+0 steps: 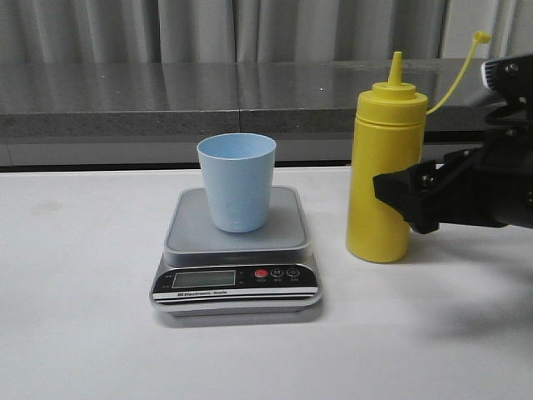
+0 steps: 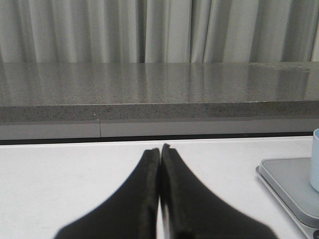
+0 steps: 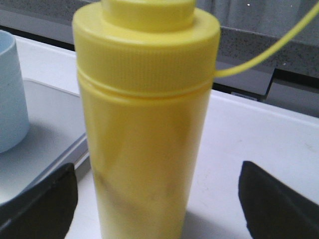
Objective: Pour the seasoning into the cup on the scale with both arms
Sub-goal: 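Reach the right gripper to the yellow squeeze bottle and grasp it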
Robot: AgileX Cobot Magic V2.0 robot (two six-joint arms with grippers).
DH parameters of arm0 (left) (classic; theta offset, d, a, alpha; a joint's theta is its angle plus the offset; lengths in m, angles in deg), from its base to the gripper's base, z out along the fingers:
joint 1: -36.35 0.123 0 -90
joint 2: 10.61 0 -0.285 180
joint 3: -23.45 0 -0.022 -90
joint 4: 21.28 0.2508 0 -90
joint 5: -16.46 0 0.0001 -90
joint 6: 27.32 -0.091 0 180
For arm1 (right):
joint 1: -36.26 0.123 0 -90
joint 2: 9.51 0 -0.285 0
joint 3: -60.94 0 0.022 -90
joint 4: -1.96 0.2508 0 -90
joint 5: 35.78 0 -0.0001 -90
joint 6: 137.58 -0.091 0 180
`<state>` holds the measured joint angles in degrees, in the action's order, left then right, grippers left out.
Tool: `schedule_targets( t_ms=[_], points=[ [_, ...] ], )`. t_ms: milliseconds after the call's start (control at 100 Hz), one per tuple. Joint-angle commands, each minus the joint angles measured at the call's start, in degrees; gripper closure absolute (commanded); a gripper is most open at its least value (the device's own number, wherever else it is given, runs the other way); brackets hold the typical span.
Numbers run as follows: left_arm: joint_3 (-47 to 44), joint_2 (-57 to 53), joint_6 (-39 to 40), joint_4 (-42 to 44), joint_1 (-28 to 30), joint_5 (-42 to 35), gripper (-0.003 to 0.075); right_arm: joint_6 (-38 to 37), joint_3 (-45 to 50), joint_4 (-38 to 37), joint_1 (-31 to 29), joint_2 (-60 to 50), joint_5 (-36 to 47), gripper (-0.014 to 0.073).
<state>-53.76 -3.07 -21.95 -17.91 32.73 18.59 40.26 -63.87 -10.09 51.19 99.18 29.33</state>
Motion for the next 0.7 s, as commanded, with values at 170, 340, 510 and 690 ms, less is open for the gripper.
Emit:
schedule_targets(
  t_ms=[170, 340, 510, 690],
  points=[
    [-2.35, -1.64, 0.29, -0.26, 0.15, -4.68, 0.074, -1.87, -3.47, -1.3, 0.1, -1.64, 8.67, -0.0053],
    [-2.35, -1.64, 0.29, -0.26, 0.15, -4.68, 0.074, -2.21, -5.68, -2.04, 0.1, -0.62, 8.39, -0.0053],
    [-2.35, -1.64, 0.29, -0.26, 0.15, -4.68, 0.074, -2.57, -7.88, -3.89, 0.1, 1.82, 8.51, -0.0053],
    [-2.35, -1.64, 0.29, -0.26, 0.15, -4.68, 0.074, -2.75, -9.94, -3.89, 0.1, 3.92, 8.79, -0.0053]
  ],
)
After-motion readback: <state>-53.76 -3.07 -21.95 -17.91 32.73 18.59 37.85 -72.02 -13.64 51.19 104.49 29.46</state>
